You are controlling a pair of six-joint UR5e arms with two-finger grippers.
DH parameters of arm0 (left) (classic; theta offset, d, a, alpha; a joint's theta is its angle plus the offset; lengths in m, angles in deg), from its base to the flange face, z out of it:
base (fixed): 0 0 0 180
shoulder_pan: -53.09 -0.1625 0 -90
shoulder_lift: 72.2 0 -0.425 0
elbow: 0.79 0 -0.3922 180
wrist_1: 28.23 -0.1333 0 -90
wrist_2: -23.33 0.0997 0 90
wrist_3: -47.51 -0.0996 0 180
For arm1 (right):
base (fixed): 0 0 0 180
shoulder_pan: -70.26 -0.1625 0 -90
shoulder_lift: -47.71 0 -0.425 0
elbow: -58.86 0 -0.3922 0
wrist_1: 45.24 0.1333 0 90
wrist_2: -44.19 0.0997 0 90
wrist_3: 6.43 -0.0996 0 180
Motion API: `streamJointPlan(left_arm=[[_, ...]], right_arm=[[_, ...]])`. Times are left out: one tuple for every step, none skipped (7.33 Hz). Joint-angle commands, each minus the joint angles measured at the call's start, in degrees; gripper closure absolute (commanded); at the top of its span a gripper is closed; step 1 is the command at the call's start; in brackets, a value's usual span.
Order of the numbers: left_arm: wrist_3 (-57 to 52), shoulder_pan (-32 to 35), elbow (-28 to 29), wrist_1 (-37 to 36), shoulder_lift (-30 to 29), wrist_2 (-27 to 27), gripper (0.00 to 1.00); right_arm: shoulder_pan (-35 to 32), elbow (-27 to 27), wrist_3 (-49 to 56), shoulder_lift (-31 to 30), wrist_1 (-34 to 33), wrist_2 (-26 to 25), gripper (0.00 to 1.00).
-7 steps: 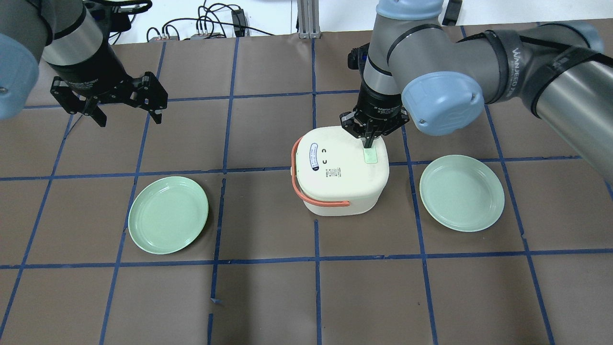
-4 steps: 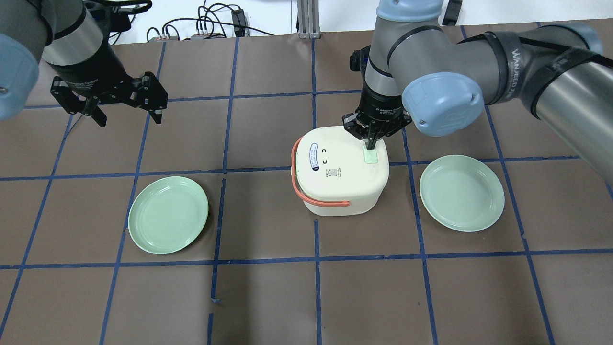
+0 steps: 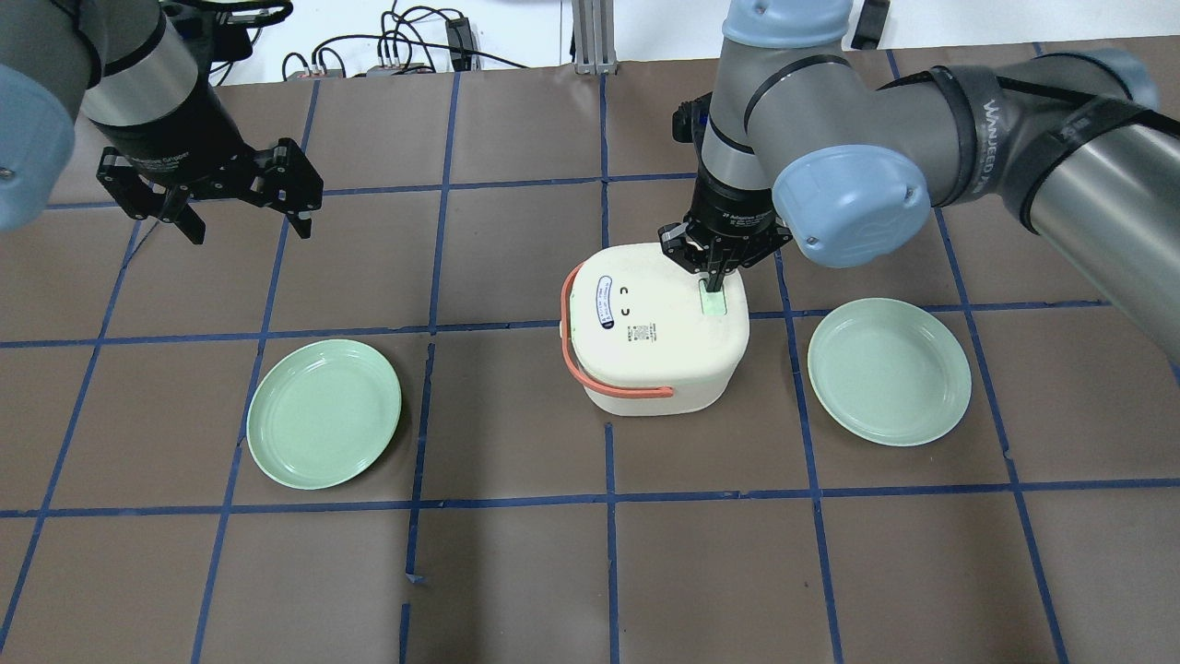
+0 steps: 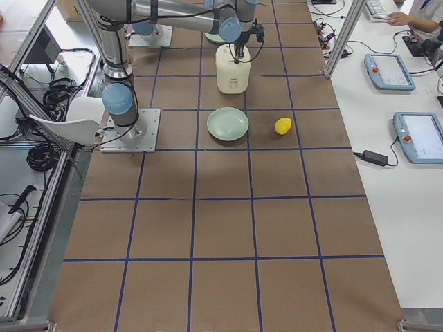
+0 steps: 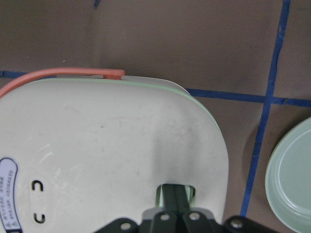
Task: Press rice cooker button
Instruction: 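Lift the right gripper back up away from the opened cooker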
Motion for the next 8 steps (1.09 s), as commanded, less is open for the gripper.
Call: streamJointPlan(left_arm=[[0.0,0.0,0.0,0.0,0.0,0.0,0.0],[0.0,0.0,0.0,0.0,0.0,0.0,0.0],[0.0,0.0,0.0,0.0,0.0,0.0,0.0],[0.0,0.0,0.0,0.0,0.0,0.0,0.0],[0.0,0.0,0.0,0.0,0.0,0.0,0.0],[0.0,0.0,0.0,0.0,0.0,0.0,0.0],[0.0,0.0,0.0,0.0,0.0,0.0,0.0],[-0.1,0.0,0.0,0.0,0.0,0.0,0.0]], right_arm=[[0.0,-0.2,-0.2,0.0,0.4,-0.2,0.94],[0.0,-0.8,-0.4,-1.0,1.6,-0.7,0.92],[0.2,-2.0,-0.4,-2.6,3.6,-0.3,0.85],[0.7,-4.4,-0.2,-3.4,6.9,-0.6,0.59],[1.7,-9.3,0.3,-3.6,12.9,-1.1,0.22],[3.9,-13.2,2.4,-3.6,19.0,-1.2,0.13],[7.5,-14.5,6.0,-4.1,21.6,-1.2,0.06],[9.3,-14.4,6.3,-5.1,21.7,-1.3,0.04]])
